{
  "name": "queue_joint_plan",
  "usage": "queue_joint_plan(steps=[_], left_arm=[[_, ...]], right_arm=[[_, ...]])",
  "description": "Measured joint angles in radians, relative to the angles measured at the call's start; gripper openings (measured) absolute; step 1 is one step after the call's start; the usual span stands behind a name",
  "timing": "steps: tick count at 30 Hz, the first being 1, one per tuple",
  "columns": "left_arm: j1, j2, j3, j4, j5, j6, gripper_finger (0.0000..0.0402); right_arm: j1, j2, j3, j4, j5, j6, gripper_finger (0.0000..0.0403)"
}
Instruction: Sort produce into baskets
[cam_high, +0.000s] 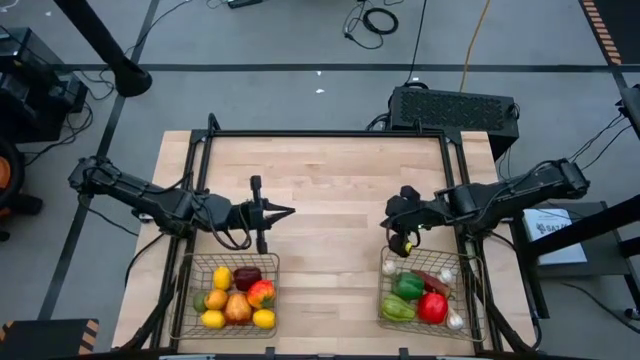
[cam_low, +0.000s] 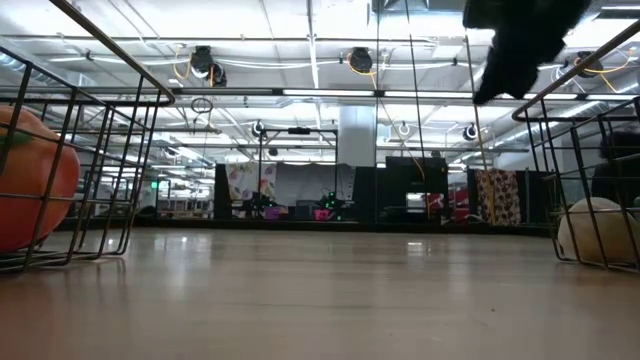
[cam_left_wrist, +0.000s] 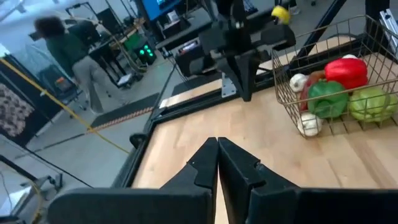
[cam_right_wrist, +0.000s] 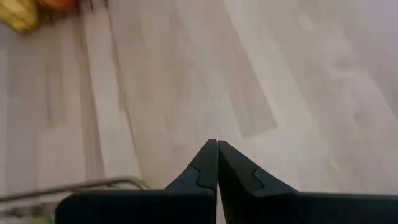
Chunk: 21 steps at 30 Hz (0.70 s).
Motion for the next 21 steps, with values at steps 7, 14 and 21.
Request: queue_joint_plan(steps=[7,14,21], left_arm=[[0.0,0.0,0.0,0.034,0.0,0.054,0.002],[0.0,0.0,0.0,0.044,0.0,0.05,0.002],[0.0,0.0,0.0,0.043,-0.001,0.026,0.002]], right_arm=[[0.049,0.062,0.0,-0.065,-0.005,0.056,0.0],[0.118,0.129,0.0,-0.067,-0.029,0.113,0.0],[0.194,0.129,0.0,-0.039,-0.031,0.191,0.0]])
